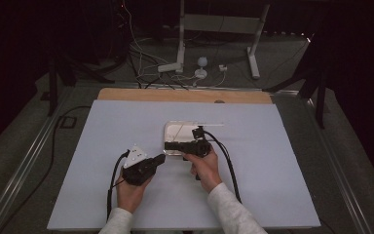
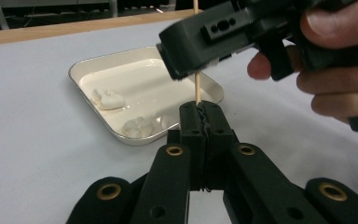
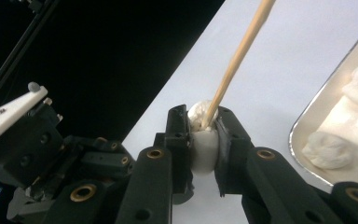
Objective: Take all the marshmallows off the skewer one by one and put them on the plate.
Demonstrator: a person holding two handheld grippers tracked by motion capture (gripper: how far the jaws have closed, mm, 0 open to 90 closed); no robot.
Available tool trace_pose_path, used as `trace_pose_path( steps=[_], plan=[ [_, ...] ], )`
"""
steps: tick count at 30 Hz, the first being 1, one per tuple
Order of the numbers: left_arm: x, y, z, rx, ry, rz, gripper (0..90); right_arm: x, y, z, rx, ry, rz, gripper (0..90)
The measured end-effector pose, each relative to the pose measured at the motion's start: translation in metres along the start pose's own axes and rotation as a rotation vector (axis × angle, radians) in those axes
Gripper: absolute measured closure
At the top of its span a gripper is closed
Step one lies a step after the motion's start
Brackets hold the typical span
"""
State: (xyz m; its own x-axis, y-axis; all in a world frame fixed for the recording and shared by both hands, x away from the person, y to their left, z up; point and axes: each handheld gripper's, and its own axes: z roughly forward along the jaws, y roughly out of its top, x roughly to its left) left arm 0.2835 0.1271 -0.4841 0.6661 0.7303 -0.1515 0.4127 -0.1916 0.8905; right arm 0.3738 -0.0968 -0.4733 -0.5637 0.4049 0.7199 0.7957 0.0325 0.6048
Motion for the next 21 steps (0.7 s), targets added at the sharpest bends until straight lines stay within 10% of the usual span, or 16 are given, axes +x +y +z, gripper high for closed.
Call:
trace_pose_path(
  steps=[21],
  plan=[
    [-0.003,-0.002,-0.005,-0.001,-0.031,0.041,90.0,-0.001,0.032,-0.035,-0.060,-0.056,-0.033,79.2]
  ],
)
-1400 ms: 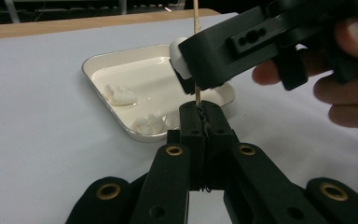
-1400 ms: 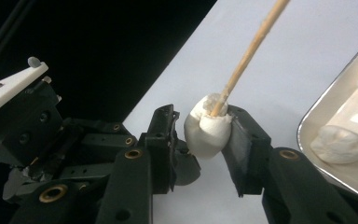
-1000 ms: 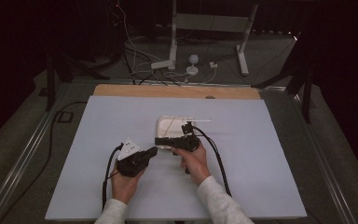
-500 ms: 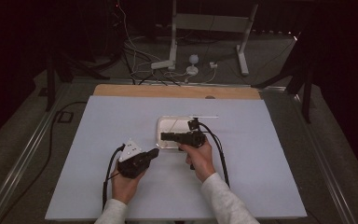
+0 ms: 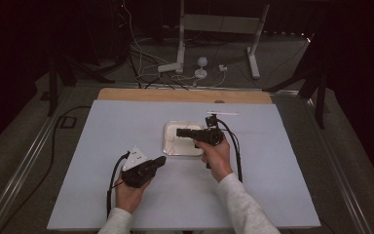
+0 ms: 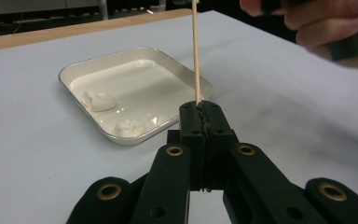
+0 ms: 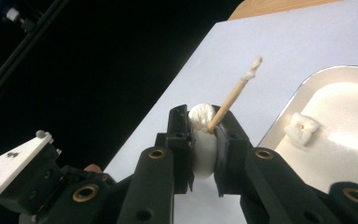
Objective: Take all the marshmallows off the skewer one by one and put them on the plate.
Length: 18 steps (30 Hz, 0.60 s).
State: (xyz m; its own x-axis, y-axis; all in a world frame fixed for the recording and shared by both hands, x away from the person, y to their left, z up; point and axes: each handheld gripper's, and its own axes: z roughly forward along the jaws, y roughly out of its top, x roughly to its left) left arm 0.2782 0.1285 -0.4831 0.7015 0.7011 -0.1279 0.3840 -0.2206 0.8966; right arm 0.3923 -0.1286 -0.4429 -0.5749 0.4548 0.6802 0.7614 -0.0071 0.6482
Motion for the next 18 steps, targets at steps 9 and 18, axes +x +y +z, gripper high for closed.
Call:
trace_pose_path(
  steps=[9,18],
  plan=[
    [0.000,0.000,-0.004,-0.005,0.010,0.010,90.0,-0.001,0.004,-0.002,-0.015,-0.006,0.012,79.3],
    [0.003,-0.003,-0.007,0.017,0.025,0.034,90.0,-0.006,0.012,-0.009,-0.066,-0.020,0.033,80.0]
  ],
)
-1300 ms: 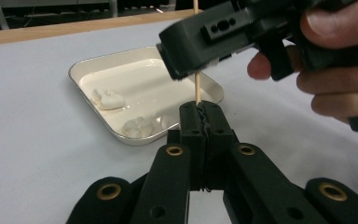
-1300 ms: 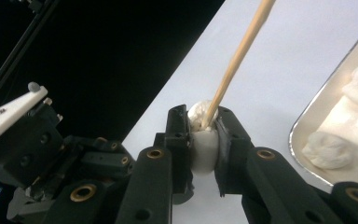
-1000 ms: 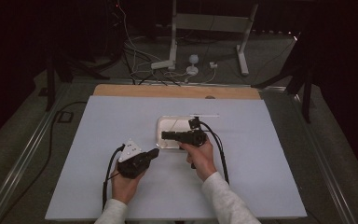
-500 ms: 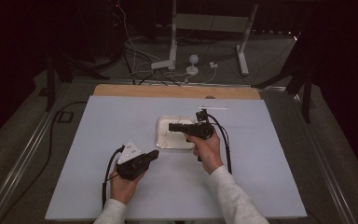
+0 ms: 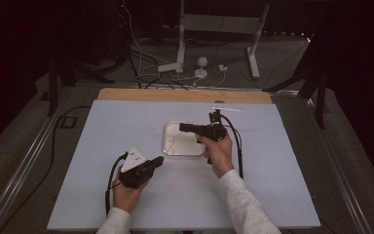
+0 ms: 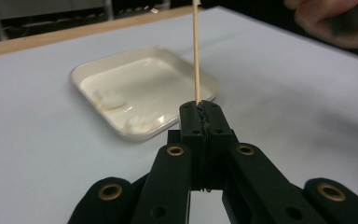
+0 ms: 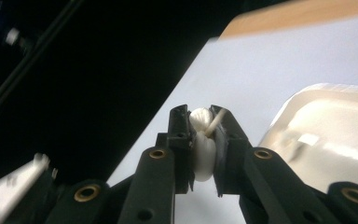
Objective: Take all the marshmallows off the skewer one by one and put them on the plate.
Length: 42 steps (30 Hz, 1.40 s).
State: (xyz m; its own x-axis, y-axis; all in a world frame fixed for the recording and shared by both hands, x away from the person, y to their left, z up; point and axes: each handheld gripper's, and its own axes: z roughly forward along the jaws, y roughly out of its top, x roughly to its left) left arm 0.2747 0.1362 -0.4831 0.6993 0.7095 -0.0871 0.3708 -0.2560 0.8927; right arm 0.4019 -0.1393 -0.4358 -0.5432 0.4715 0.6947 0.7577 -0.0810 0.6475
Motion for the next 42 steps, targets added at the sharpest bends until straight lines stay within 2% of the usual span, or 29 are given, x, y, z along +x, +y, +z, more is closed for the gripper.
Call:
trace_pose_path(
  steps=[1,2,4,9,10,11,12,13,16,20,28,42],
  plan=[
    [0.001,-0.001,-0.002,-0.014,-0.005,-0.015,90.0,-0.003,0.003,-0.005,-0.023,-0.003,0.015,79.9],
    [0.002,0.000,-0.002,-0.013,-0.015,-0.012,90.0,-0.006,0.006,-0.007,-0.019,0.005,0.020,79.9],
    [-0.001,0.001,-0.001,-0.003,-0.014,0.012,90.0,-0.006,0.006,-0.010,-0.005,-0.030,-0.017,79.9],
    [-0.002,0.000,-0.001,0.007,-0.014,0.015,90.0,-0.010,0.009,-0.013,-0.021,-0.033,-0.006,80.0],
    [-0.001,-0.002,-0.001,0.033,0.006,0.029,90.0,-0.010,0.010,-0.013,-0.031,-0.046,-0.010,80.4],
    [0.001,-0.006,-0.002,0.045,0.019,0.027,90.0,-0.012,0.012,-0.019,-0.072,-0.073,-0.006,80.7],
    [0.006,-0.008,-0.005,0.037,0.013,-0.002,90.0,-0.016,0.016,-0.028,-0.114,-0.063,0.021,81.0],
    [0.010,-0.008,-0.007,0.024,0.010,-0.023,90.0,-0.019,0.021,-0.036,-0.126,-0.070,0.026,81.0],
    [0.015,-0.006,-0.008,-0.006,0.012,-0.064,90.0,-0.017,0.028,-0.048,-0.080,-0.122,-0.048,80.8],
    [0.013,-0.006,-0.006,0.002,0.022,-0.070,90.0,-0.012,0.026,-0.045,-0.041,-0.153,-0.111,80.2],
    [0.017,-0.008,-0.006,0.003,0.043,-0.105,90.0,-0.012,0.018,-0.028,0.011,-0.197,-0.165,78.9],
    [0.016,-0.007,-0.003,0.004,0.045,-0.112,90.0,-0.024,0.001,-0.004,0.085,-0.296,-0.210,77.8]
  ],
)
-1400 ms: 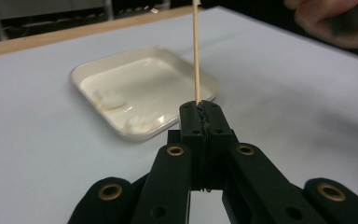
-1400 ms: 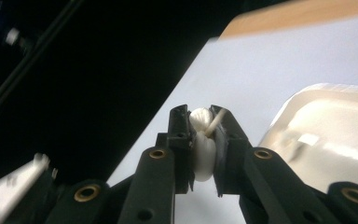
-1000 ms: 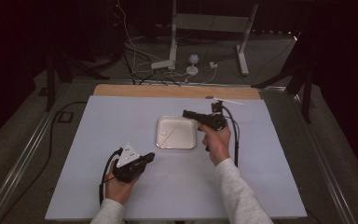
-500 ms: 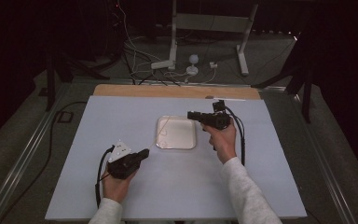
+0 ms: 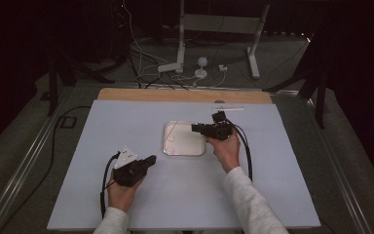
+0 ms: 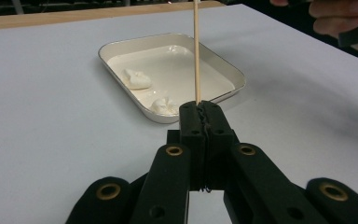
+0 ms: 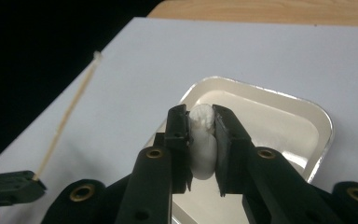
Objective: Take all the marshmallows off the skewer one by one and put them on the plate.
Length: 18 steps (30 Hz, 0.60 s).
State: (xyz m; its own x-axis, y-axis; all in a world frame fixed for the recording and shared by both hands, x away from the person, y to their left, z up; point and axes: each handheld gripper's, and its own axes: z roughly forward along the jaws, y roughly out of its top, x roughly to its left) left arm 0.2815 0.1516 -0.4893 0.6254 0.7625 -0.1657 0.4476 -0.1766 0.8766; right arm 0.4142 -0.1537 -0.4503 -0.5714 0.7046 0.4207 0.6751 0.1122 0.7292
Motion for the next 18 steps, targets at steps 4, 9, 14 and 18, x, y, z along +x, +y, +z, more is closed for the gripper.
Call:
trace_pose_path(
  steps=[4,9,14,18],
  plan=[
    [0.000,0.000,0.000,-0.005,0.001,-0.005,90.0,-0.002,-0.004,0.005,0.014,-0.016,-0.008,77.6],
    [0.000,0.001,0.001,-0.007,0.001,-0.006,90.0,-0.004,-0.009,0.009,0.025,-0.034,-0.016,77.5],
    [0.000,0.001,0.001,-0.006,0.000,-0.004,90.0,-0.007,-0.014,0.014,0.043,-0.049,-0.013,77.4],
    [0.000,0.001,0.002,-0.004,0.000,-0.005,90.0,-0.008,-0.018,0.017,0.056,-0.058,-0.017,77.2]
  ],
)
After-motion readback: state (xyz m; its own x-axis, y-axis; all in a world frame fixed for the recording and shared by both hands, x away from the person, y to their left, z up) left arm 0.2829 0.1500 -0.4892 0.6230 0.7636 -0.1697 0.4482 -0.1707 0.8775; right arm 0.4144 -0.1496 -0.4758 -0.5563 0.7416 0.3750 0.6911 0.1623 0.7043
